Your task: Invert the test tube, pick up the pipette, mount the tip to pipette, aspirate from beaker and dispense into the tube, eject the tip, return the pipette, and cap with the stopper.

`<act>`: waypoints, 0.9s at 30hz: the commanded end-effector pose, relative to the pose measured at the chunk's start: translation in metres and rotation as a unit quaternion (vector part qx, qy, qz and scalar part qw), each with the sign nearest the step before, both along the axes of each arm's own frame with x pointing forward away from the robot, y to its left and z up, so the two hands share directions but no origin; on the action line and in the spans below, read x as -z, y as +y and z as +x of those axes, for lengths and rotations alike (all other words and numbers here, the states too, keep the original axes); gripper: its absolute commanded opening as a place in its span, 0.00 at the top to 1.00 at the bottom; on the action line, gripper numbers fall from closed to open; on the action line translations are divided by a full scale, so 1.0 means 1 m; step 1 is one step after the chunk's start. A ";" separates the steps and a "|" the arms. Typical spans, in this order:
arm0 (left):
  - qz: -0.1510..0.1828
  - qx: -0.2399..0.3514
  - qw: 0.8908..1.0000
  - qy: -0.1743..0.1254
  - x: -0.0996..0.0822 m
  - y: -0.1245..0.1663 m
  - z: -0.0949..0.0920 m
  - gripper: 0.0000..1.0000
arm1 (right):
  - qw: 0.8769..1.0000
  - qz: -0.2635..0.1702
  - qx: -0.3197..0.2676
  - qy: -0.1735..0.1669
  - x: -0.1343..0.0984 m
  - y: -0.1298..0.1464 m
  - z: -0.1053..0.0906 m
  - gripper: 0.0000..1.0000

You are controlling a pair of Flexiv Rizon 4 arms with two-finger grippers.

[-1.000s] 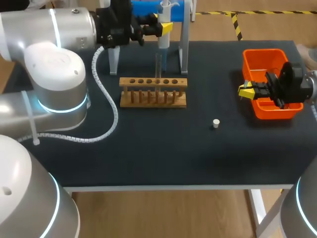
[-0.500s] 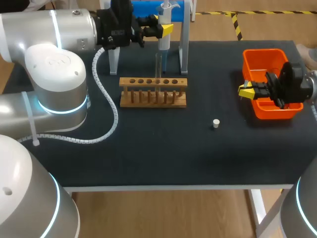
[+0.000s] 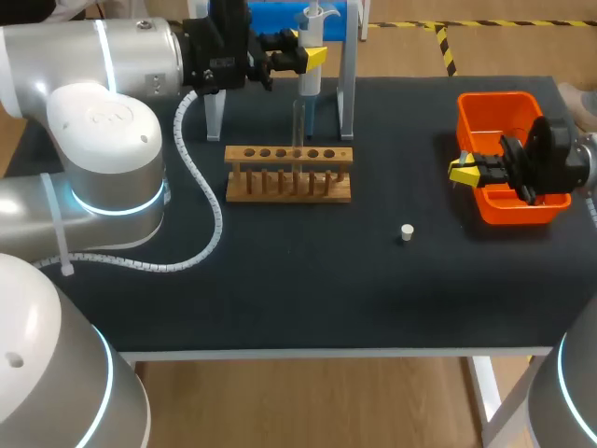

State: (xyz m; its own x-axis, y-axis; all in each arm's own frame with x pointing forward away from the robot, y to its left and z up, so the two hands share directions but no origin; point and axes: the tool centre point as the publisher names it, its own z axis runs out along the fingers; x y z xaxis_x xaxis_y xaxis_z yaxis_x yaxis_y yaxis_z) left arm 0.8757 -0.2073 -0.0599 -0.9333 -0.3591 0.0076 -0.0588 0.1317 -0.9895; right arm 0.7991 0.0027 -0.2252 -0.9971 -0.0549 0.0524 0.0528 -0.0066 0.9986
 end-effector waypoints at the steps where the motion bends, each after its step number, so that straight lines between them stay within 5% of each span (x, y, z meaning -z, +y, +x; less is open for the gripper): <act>1: -0.001 0.000 1.000 0.000 0.000 0.000 0.000 1.00 | 1.000 -0.001 0.001 0.000 0.000 0.000 -0.001 1.00; 16: -0.001 0.000 1.000 0.000 0.000 0.000 0.000 1.00 | 1.000 -0.001 0.001 0.000 0.000 0.000 -0.001 1.00; 27: -0.001 0.000 1.000 0.000 0.000 0.000 0.000 1.00 | 1.000 -0.008 -0.010 0.008 0.004 0.055 0.023 1.00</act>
State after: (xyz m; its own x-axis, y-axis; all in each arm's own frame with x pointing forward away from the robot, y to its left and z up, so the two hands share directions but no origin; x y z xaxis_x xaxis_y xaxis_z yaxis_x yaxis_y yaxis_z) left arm 0.8756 -0.2073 -0.0599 -0.9333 -0.3590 0.0076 -0.0588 0.1318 -0.9895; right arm 0.8099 0.0388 -0.2271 -0.9957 -0.0634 0.0681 0.0676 0.0104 0.9977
